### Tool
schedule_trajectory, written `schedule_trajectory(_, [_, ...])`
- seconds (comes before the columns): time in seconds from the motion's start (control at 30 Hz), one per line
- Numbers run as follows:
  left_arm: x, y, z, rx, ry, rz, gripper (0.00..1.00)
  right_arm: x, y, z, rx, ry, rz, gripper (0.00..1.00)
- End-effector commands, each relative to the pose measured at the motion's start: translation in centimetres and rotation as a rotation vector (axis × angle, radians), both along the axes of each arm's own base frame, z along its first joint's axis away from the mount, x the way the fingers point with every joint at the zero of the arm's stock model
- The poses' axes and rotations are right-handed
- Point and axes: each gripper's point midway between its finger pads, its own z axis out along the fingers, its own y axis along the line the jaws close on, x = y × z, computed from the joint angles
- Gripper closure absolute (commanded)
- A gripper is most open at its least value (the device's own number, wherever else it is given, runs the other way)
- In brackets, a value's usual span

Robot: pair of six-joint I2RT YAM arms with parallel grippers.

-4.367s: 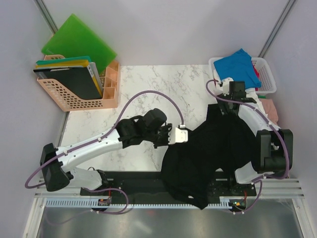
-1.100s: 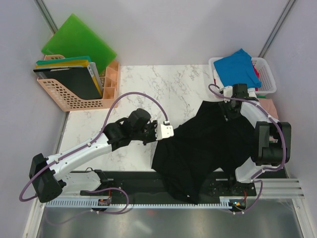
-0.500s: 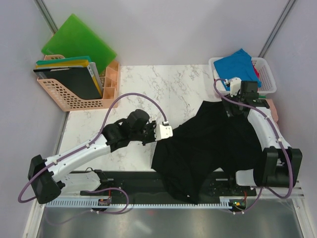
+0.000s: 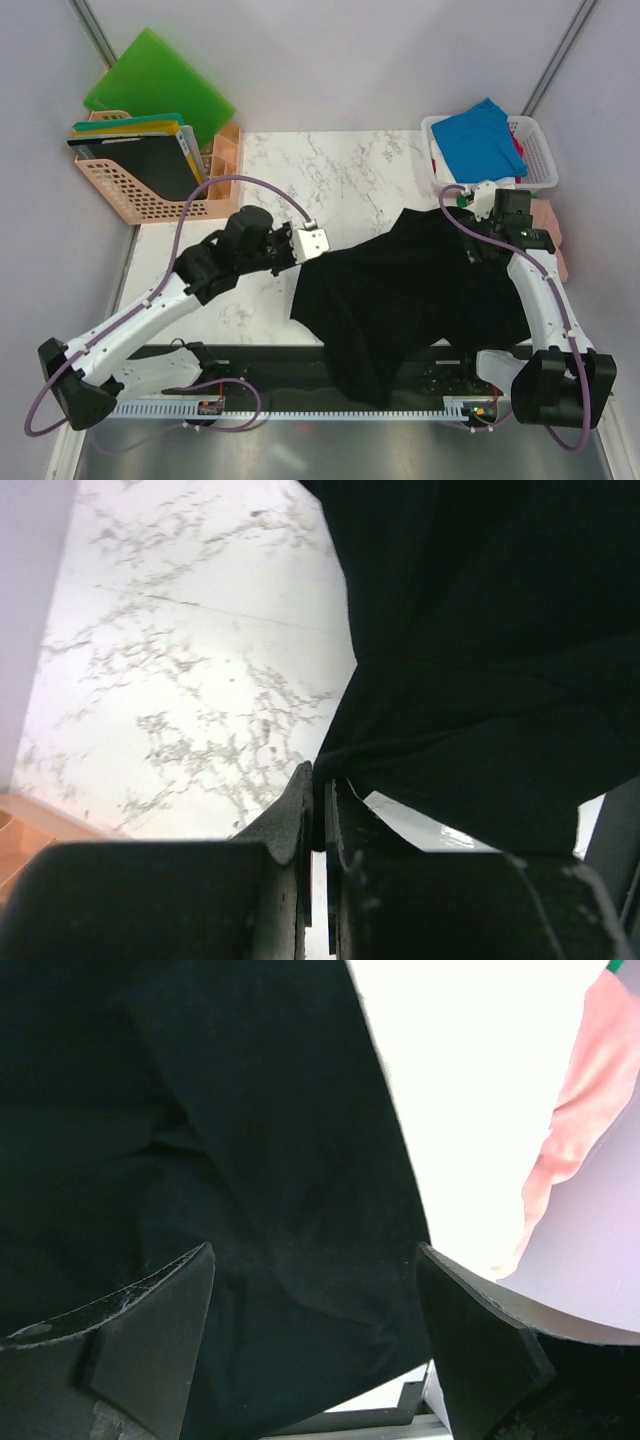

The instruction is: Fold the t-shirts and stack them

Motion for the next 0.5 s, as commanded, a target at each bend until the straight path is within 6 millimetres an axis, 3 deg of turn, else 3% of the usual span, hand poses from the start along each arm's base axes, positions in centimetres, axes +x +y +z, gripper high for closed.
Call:
schedule_trajectory(0.0, [1.4, 1.6, 6.1, -0.121, -0.096, 0.082, 0.98, 0.0, -0.4, -0.3, -0.006, 0.005, -0.017, 0.12])
schedule_trajectory(0.13, [1.8, 2.9, 9.6, -0.214, -0.100, 0.121, 0.98, 0.8, 0.0, -1.6, 0.029, 0.025, -0.022, 0.12])
schedule_trajectory(0.47, [2.7, 4.4, 11.0, -0.218, -0.139, 0.176, 0.98, 2.5, -0.1, -3.3, 0.046, 0.027, -0.031, 0.12])
